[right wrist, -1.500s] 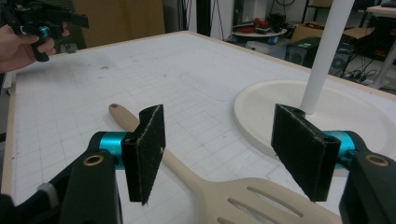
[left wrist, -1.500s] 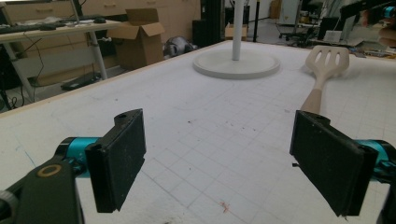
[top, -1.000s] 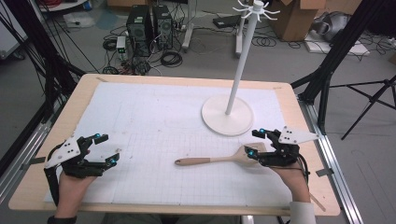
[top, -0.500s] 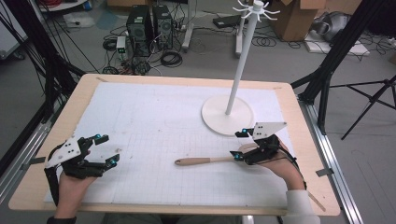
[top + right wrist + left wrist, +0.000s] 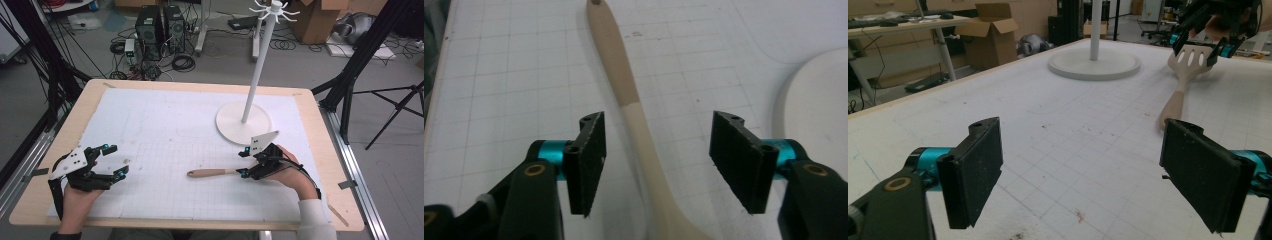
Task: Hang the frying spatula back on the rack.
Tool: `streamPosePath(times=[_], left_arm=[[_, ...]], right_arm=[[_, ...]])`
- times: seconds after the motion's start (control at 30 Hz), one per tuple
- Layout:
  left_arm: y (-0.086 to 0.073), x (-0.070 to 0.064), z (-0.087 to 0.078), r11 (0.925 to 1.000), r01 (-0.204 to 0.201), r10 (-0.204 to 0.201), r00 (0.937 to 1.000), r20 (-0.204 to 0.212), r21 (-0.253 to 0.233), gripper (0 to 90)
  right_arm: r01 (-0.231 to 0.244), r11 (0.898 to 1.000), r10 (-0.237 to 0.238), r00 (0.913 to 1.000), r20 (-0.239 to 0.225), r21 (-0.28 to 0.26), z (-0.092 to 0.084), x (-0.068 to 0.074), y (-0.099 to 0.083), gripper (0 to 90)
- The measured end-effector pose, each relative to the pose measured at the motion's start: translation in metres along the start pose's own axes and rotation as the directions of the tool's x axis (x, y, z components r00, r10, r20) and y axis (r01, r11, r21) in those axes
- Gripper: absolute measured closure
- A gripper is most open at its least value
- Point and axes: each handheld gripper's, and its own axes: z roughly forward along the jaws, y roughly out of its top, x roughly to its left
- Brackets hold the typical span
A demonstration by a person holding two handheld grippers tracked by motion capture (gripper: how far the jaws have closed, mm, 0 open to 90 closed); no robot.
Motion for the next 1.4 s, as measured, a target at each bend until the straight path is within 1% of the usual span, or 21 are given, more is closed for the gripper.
streamPosePath(times=[0.03, 0.23, 0.33, 0.4, 0.43, 0.5, 0.6, 0.63, 0.7, 0.77, 0.83, 0.87, 0.9, 0.97, 1.1, 1.23, 1.3, 1.37, 1.4], left_arm=[[0.000, 0.000, 0.000, 1.0000, 0.003, -0.003, 1.0000, 0.002, 0.001, 17.9], [0.000, -0.001, 0.001, 1.0000, -0.001, 0.001, 1.0000, 0.004, 0.005, 17.9], [0.000, -0.001, 0.002, 1.0000, 0.003, -0.003, 1.0000, 0.005, 0.005, 17.9], [-0.001, -0.001, 0.002, 1.0000, 0.003, -0.003, 1.0000, 0.007, 0.008, 17.9], [0.000, -0.001, 0.003, 1.0000, 0.004, -0.004, 1.0000, 0.009, 0.008, 17.9], [-0.001, -0.001, 0.003, 1.0000, 0.004, -0.004, 0.9999, 0.010, 0.008, 17.9], [0.000, -0.002, 0.003, 1.0000, 0.004, -0.004, 0.9999, 0.011, 0.007, 17.9], [0.000, -0.002, 0.003, 1.0000, 0.005, -0.005, 0.9999, 0.013, 0.006, 17.9], [0.000, -0.001, 0.003, 1.0000, 0.006, -0.006, 0.9999, 0.014, 0.006, 17.9], [0.000, -0.002, 0.003, 1.0000, 0.006, -0.006, 0.9999, 0.015, 0.006, 17.9], [0.000, -0.002, 0.003, 1.0000, 0.006, -0.007, 0.9999, 0.015, 0.005, 17.9], [0.000, -0.002, 0.003, 1.0000, 0.005, -0.005, 0.9999, 0.016, 0.007, 17.9], [-0.001, -0.002, 0.003, 1.0000, 0.007, -0.007, 0.9998, 0.017, 0.006, 17.9], [-0.001, -0.001, 0.003, 0.9999, 0.006, -0.006, 0.9999, 0.016, 0.009, 17.9], [-0.002, -0.001, 0.004, 0.9999, 0.007, -0.007, 0.9998, 0.018, 0.012, 17.9], [-0.002, -0.002, 0.005, 0.9998, 0.007, -0.007, 0.9997, 0.022, 0.016, 17.9], [-0.001, -0.003, 0.005, 0.9998, 0.004, -0.005, 0.9997, 0.026, 0.019, 17.9], [-0.001, -0.003, 0.005, 0.9998, 0.004, -0.004, 0.9997, 0.026, 0.020, 17.9], [-0.001, -0.003, 0.005, 0.9998, 0.005, -0.006, 0.9996, 0.027, 0.019, 17.9]], right_arm=[[0.001, 1.000, -0.001, 1.0000, -0.006, 0.002, 0.002, 0.000, 0.000, 42.1], [0.012, 0.996, -0.010, 0.9996, -0.024, 0.086, 0.013, -0.002, -0.003, 46.5], [0.000, 0.992, 0.003, 0.9998, -0.021, 0.128, 0.018, -0.003, -0.003, 47.6], [0.011, 0.988, -0.007, 0.9996, -0.026, 0.152, 0.022, -0.004, -0.003, 48.1], [0.006, 0.986, -0.003, 0.9998, -0.022, 0.166, 0.023, -0.004, -0.002, 48.7], [0.007, 0.982, -0.002, 0.9995, -0.030, 0.188, 0.026, -0.004, -0.001, 49.4], [0.019, 0.980, -0.012, 0.9991, -0.040, 0.198, 0.028, -0.005, 0.001, 50.2], [0.029, 0.978, -0.019, 0.9987, -0.047, 0.205, 0.029, -0.006, 0.002, 50.7], [0.033, 0.975, -0.021, 0.9982, -0.056, 0.220, 0.031, -0.006, 0.003, 51.7], [0.028, 0.971, -0.015, 0.9983, -0.056, 0.238, 0.033, -0.006, 0.005, 53.0], [0.024, 0.970, -0.010, 0.9982, -0.058, 0.243, 0.034, -0.006, 0.005, 53.9], [0.031, 0.968, -0.016, 0.9980, -0.060, 0.251, 0.035, -0.007, 0.004, 54.8], [0.026, 0.964, -0.010, 0.9981, -0.061, 0.265, 0.036, -0.007, 0.004, 54.9], [0.018, 0.965, -0.001, 0.9979, -0.065, 0.263, 0.036, -0.008, 0.003, 55.1], [0.021, 0.965, 0.003, 0.9959, -0.091, 0.263, 0.037, -0.009, 0.003, 62.0], [-0.019, 0.963, 0.045, 0.9947, -0.093, 0.269, 0.037, -0.010, 0.003, 63.7], [-0.028, 0.962, 0.056, 0.9937, -0.097, 0.273, 0.038, -0.012, 0.003, 64.1], [-0.037, 0.955, 0.067, 0.9935, -0.092, 0.294, 0.038, -0.011, 0.006, 65.2], [-0.033, 0.954, 0.062, 0.9939, -0.091, 0.297, 0.039, -0.012, 0.007, 66.0]])
